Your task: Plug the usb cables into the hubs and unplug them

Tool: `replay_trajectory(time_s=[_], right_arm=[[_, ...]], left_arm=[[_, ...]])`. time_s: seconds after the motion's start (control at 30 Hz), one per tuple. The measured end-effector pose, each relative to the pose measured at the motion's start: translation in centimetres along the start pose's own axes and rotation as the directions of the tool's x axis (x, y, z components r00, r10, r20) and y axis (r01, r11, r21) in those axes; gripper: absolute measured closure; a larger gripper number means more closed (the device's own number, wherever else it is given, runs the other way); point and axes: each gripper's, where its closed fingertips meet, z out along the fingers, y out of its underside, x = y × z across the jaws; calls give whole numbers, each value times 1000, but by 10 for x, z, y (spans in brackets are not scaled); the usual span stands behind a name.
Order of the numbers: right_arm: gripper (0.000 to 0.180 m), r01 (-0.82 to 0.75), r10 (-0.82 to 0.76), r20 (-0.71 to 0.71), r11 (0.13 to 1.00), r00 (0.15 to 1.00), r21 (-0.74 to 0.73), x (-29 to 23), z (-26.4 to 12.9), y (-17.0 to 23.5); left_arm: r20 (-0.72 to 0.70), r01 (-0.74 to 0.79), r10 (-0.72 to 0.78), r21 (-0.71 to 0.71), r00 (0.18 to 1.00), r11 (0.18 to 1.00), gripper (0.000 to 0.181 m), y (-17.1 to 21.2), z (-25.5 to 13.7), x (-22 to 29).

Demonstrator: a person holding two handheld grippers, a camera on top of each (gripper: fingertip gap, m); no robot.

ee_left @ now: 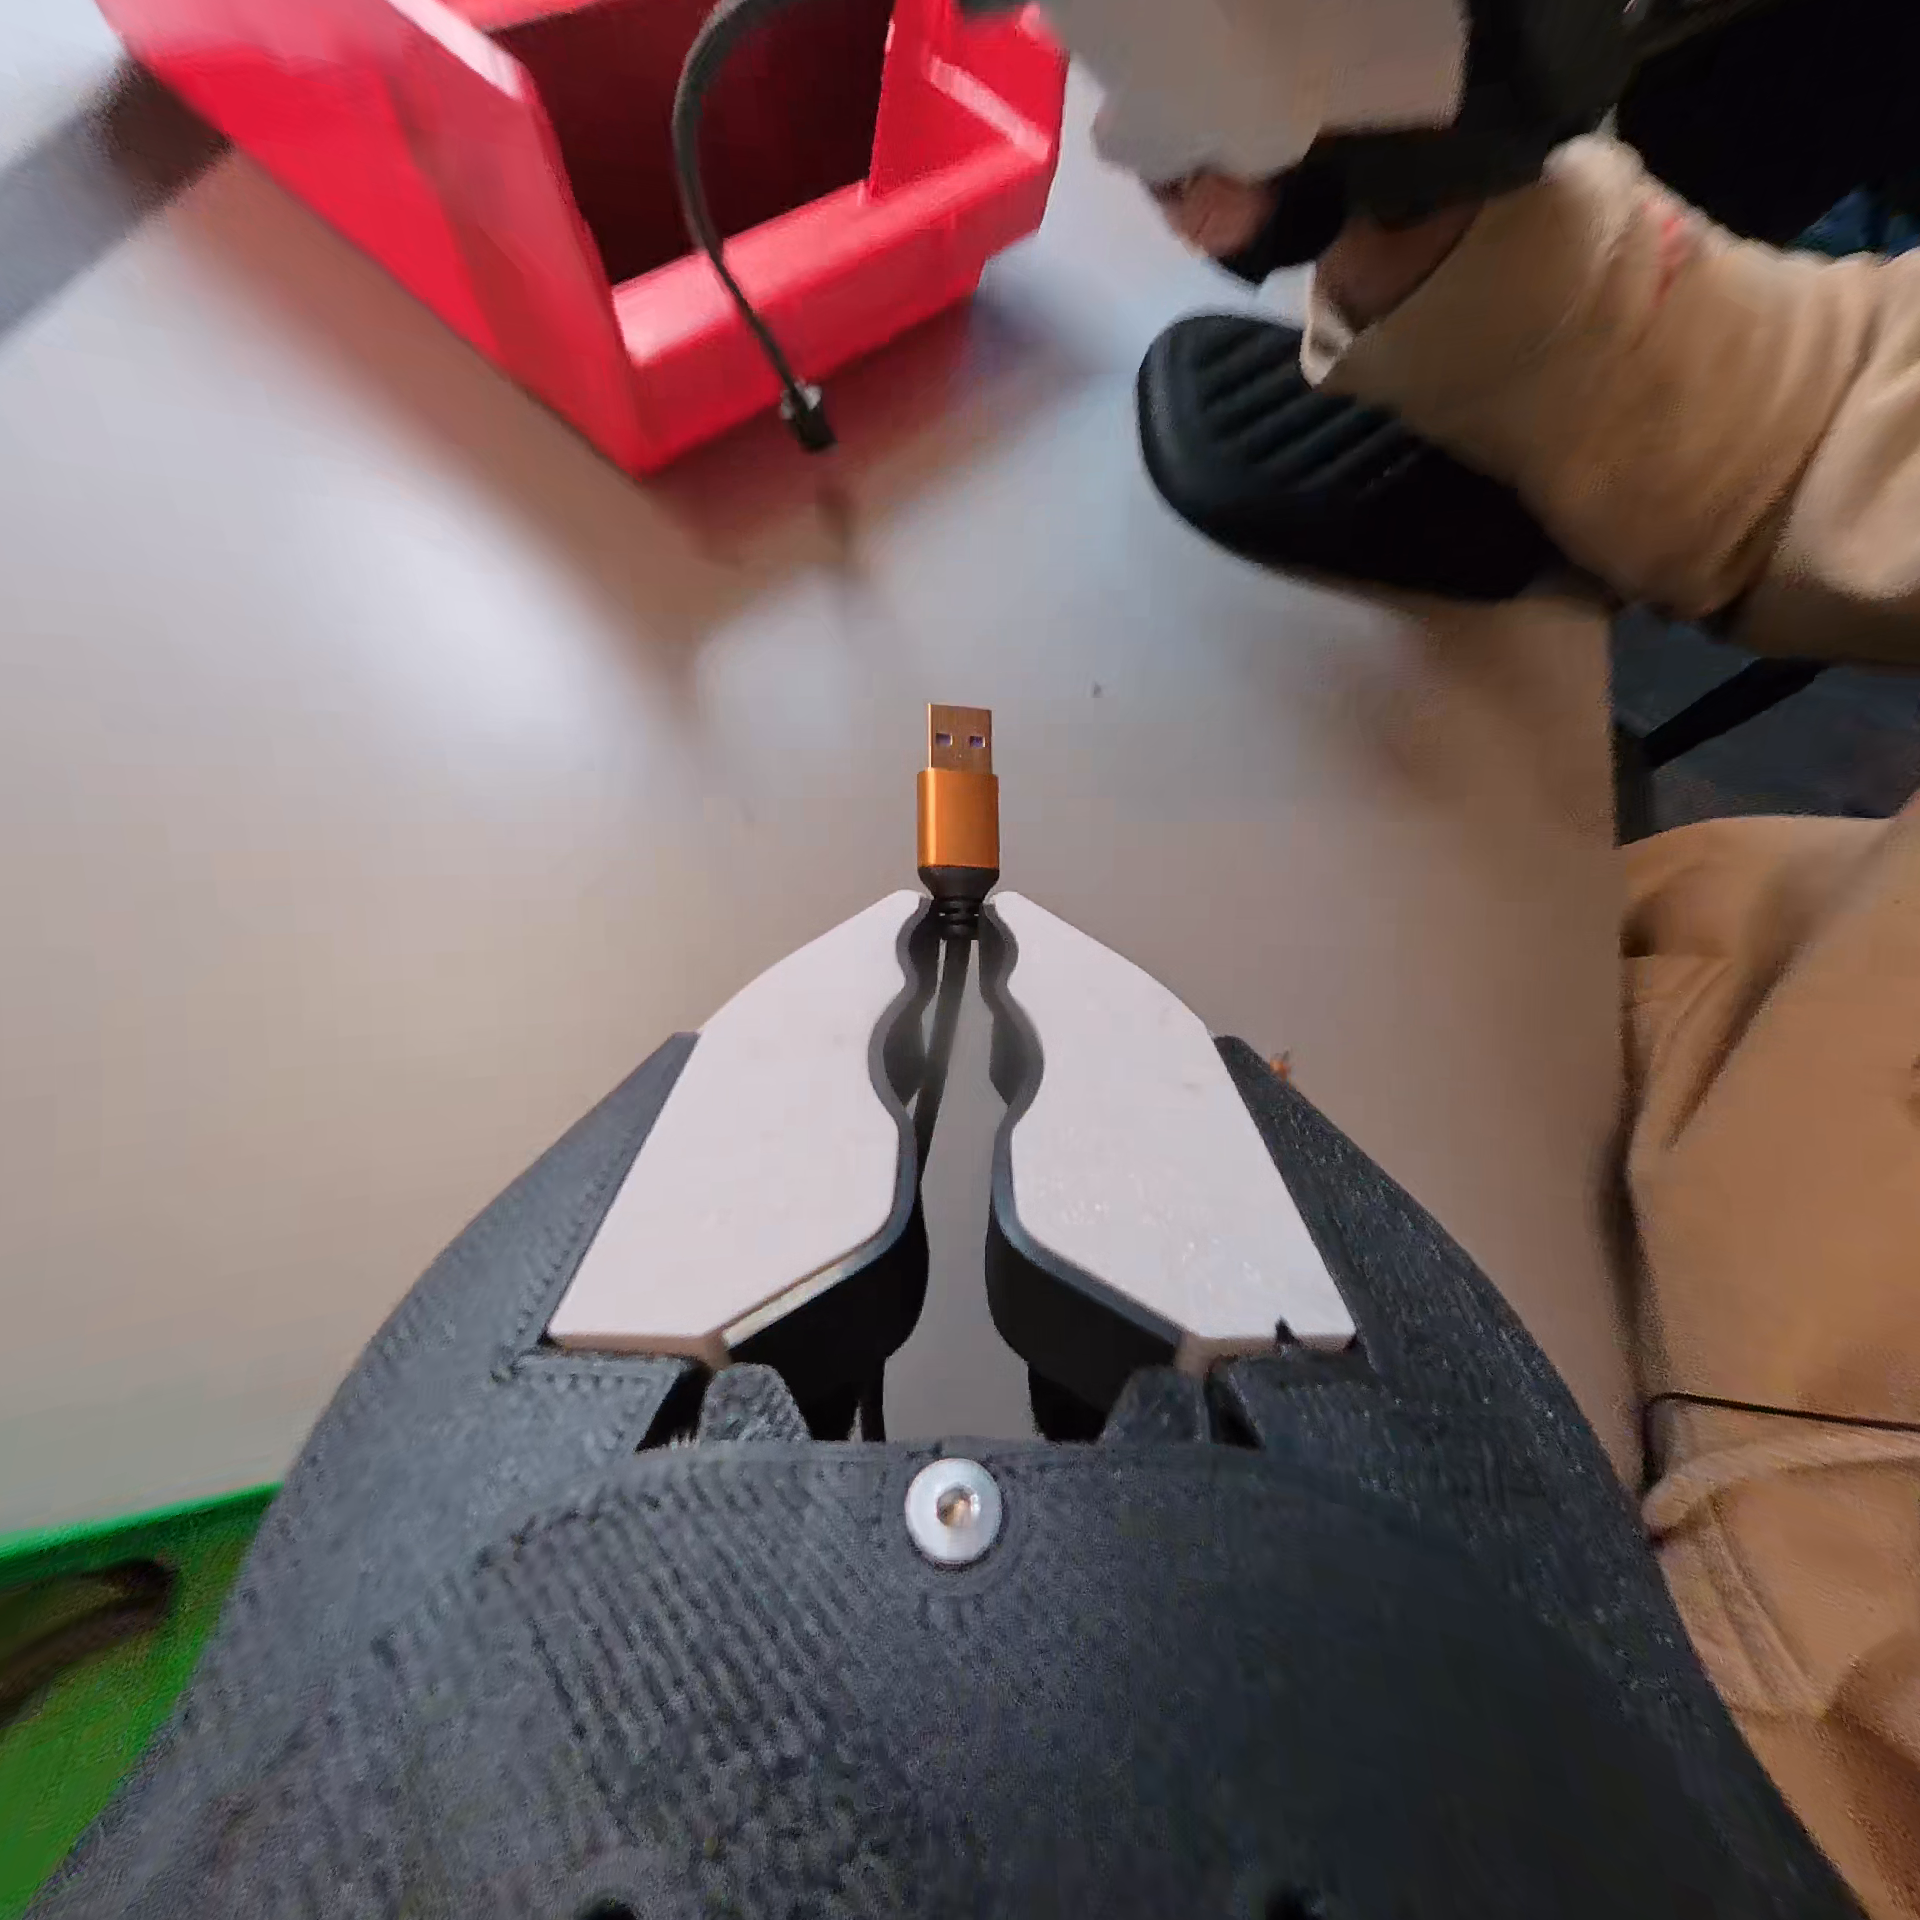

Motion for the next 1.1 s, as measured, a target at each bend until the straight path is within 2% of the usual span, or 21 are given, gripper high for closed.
replay_trajectory(time_s=[0.17, 0.3, 0.57, 0.77, 1.1], right_arm=[[167, 201, -201, 8, 980, 980, 2, 23, 18, -32], [167, 296, -295, 21, 955, 955, -20, 14, 29, -29], [168, 456, -449, 98, 888, 888, -64, -39, 52, -9], [167, 545, -535, 105, 831, 838, -110, -46, 55, 2], [167, 608, -598, 106, 785, 794, -121, -56, 58, 13]], left_arm=[[-32, -110, 112, 36, 993, 993, 173, -70, -26, 6], [-15, -139, 140, 31, 990, 990, 173, -91, -28, 8], [-46, -78, 74, -100, 996, 992, 173, -57, -9, 4], [-26, -60, 56, -200, 998, 978, 173, -41, -4, 2], [-96, 40, -63, -229, 993, 973, 173, -29, 7, -3]])
